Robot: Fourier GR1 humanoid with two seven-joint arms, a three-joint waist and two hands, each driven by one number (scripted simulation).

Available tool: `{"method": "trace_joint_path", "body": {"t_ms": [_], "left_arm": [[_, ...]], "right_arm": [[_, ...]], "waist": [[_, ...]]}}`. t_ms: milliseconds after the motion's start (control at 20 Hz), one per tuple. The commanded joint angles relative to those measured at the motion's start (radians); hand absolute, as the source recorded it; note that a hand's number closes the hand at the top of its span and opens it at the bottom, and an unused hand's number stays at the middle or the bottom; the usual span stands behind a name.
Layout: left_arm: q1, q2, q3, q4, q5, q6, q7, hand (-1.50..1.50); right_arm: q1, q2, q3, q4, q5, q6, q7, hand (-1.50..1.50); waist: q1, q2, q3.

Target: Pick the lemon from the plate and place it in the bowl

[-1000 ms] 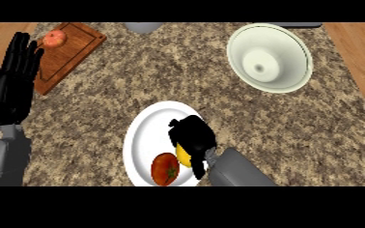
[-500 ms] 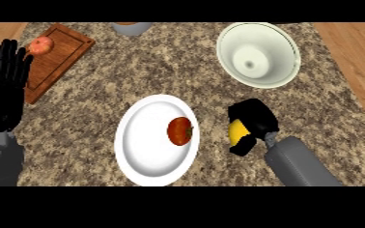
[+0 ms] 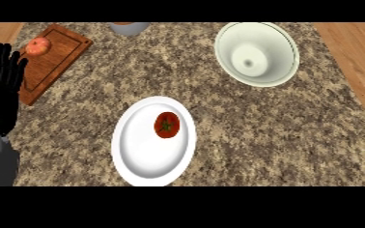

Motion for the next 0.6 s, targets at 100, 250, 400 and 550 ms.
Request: {"method": "trace_joint_path", "body": {"t_ms": [100,250,400,550], "left_arm": [[-0.028,-0.02,-0.037,0.012,-0.005,-0.013,0.003,0.0],[-0.06,0.0,-0.026,0.041,0.014,-0.034,0.027,0.0],[-0.062,-0.025,-0.051,0.018,-0.016,-0.006,0.014,0.0],[-0.014,-0.023,-0.037,0.041,0.003,-0.047,-0.034,0.0]], "right_arm": [[0.018,-0.241,-0.23,0.233,-0.133,-0.031,-0.33,1.5],[-0.033,-0.252,-0.284,0.28,-0.215,0.043,-0.466,1.5],[-0.057,-0.321,-0.328,0.271,-0.242,0.071,-0.535,1.5],[-0.117,-0.31,-0.355,0.251,-0.296,0.143,-0.529,1.5]], "waist": [[0.05,0.003,-0.001],[0.063,0.002,-0.002],[0.066,-0.001,-0.003],[0.072,-0.002,-0.005]]}}
